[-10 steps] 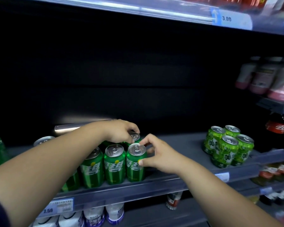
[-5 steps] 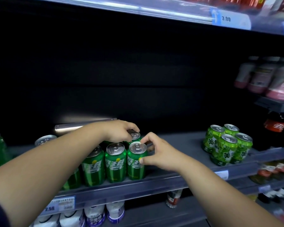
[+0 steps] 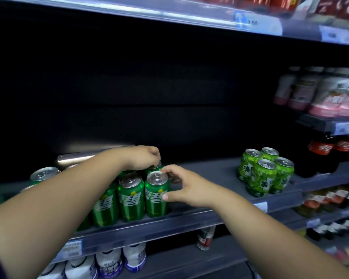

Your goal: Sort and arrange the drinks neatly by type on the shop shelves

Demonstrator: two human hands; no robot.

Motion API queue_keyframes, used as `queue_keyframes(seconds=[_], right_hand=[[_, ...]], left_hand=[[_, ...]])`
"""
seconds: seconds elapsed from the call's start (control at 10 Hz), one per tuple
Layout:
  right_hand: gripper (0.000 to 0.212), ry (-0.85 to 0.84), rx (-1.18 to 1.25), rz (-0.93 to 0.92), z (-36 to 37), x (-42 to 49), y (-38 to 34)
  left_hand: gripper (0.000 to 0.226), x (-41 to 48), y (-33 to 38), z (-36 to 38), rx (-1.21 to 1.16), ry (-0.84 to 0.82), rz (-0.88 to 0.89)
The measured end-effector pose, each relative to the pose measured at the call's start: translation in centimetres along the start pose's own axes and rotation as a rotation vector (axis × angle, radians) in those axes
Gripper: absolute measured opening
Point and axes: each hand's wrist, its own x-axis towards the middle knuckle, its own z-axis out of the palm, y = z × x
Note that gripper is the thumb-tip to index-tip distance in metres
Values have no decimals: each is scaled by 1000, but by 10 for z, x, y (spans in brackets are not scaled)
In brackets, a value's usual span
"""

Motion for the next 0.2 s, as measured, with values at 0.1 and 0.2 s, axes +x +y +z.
queue_keyframes(seconds=[0.1, 0.2], right_hand=[[77, -22, -41, 49, -7, -13, 6], [82, -15, -158, 137, -26, -32, 20]], left_hand=[[14, 8, 12, 2, 113, 6, -29], [36, 13, 29, 6, 291, 51, -36]])
